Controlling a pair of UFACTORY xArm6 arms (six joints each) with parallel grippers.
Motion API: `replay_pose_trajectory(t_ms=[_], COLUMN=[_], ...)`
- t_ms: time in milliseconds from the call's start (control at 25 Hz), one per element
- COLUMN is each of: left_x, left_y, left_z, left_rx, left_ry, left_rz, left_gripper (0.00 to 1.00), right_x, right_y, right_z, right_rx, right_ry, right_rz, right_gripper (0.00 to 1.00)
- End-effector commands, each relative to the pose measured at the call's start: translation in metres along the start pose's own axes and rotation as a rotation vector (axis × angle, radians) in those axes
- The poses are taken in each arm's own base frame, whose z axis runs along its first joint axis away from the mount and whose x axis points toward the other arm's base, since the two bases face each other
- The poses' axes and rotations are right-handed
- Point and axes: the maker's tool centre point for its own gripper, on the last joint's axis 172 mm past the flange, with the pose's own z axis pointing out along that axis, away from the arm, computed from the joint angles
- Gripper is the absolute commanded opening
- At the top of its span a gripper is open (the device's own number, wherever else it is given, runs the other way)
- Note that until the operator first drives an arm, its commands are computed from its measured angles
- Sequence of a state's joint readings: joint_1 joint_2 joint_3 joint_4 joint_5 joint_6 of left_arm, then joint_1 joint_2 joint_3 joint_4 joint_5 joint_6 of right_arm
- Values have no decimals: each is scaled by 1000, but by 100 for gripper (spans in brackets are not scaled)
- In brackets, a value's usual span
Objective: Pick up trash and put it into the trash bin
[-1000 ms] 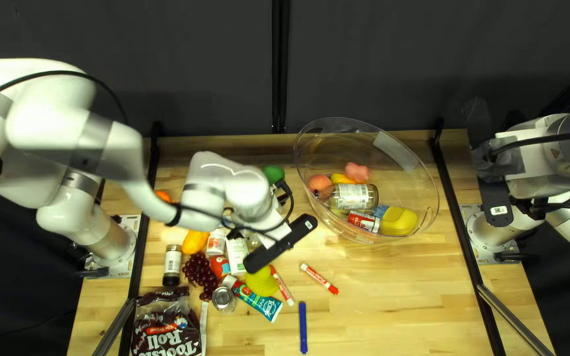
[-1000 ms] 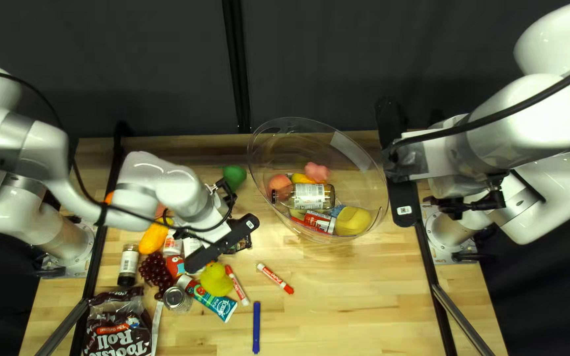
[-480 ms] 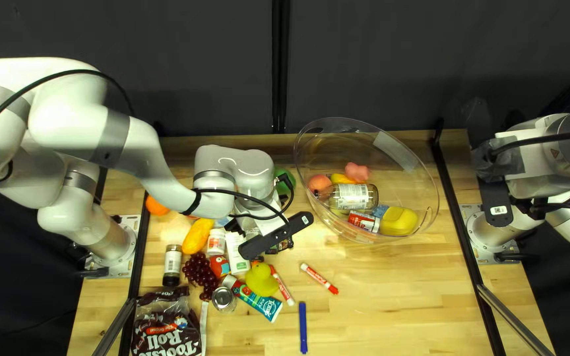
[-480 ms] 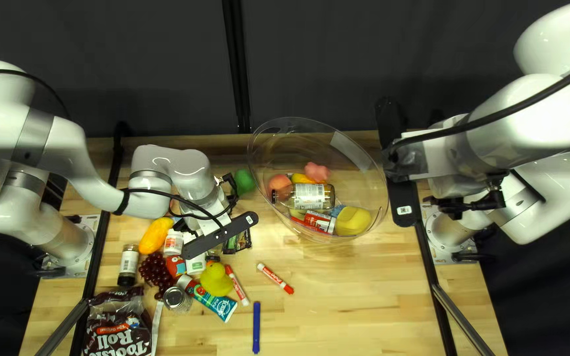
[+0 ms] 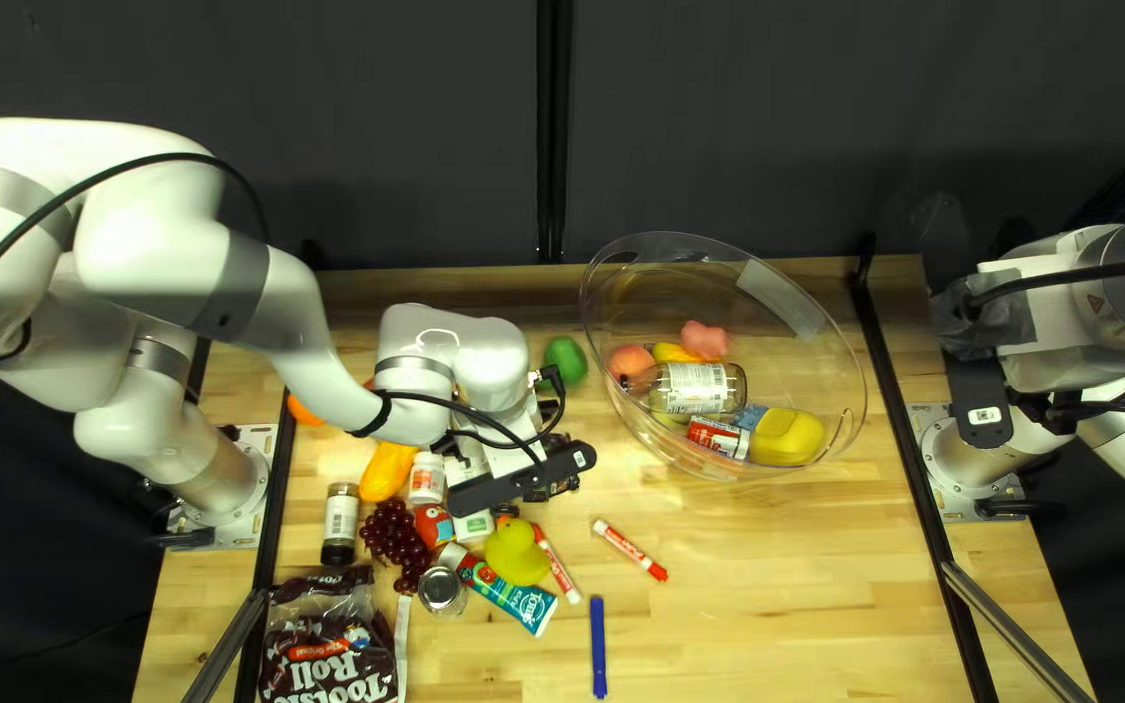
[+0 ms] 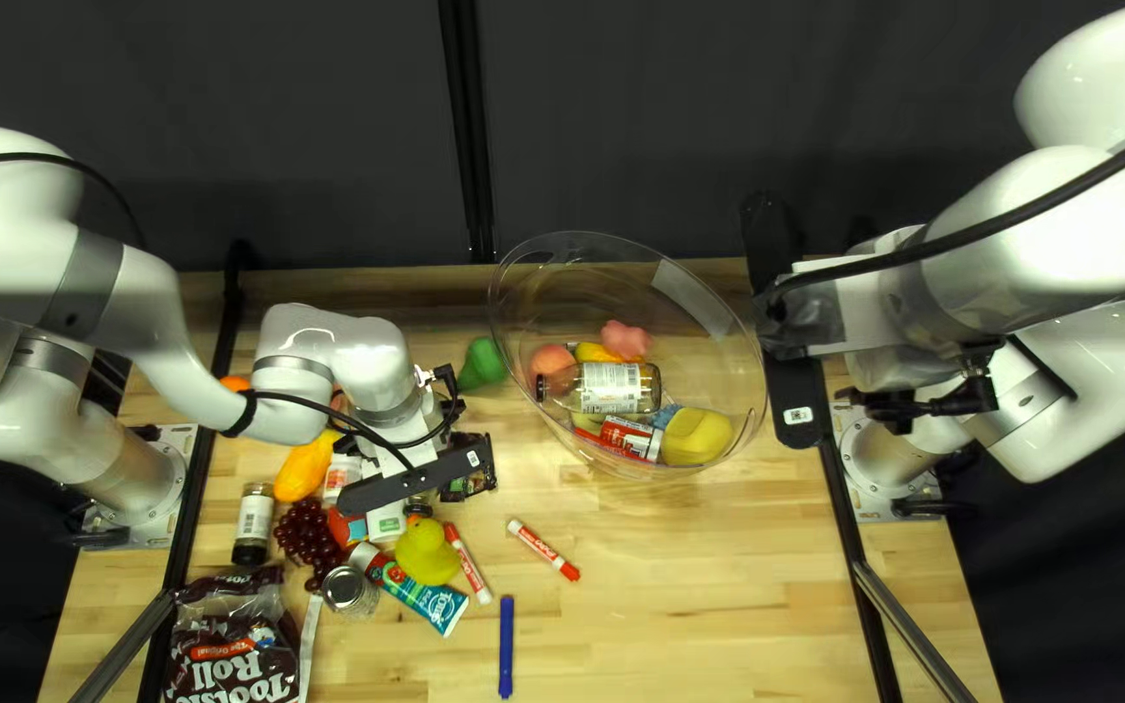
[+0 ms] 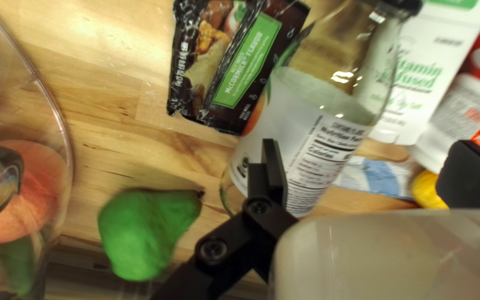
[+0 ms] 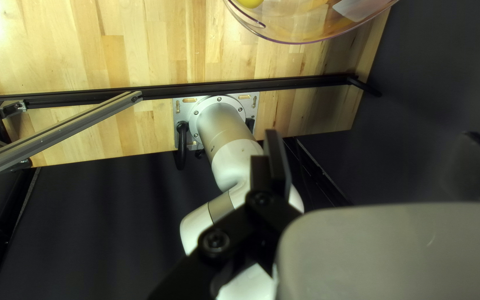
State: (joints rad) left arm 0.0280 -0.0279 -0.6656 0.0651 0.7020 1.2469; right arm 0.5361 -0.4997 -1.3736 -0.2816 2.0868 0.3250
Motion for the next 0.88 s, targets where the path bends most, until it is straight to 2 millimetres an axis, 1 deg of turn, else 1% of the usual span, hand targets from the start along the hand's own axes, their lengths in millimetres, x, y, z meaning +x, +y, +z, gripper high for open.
replay_pose_trajectory(t_ms=[40, 280, 480, 640, 880], left_x=[-11, -17, -10, -4, -5], left_y=[-5, -10, -13, -18, -17], left_z=[13, 23, 25, 30, 37], left_rx=[16, 28, 30, 25, -5], left_ry=[18, 53, 73, 86, 104], left_rz=[30, 71, 111, 157, 224], left_gripper=[100, 100, 100, 100, 100], right_x=[0, 0, 0, 0, 0], right_y=[0, 0, 0, 0, 0], right_z=[0, 0, 0, 0, 0], right_rx=[0, 0, 0, 0, 0], right_ry=[0, 0, 0, 0, 0], right_rz=[0, 0, 0, 0, 0], right_gripper=[100, 100, 100, 100, 100])
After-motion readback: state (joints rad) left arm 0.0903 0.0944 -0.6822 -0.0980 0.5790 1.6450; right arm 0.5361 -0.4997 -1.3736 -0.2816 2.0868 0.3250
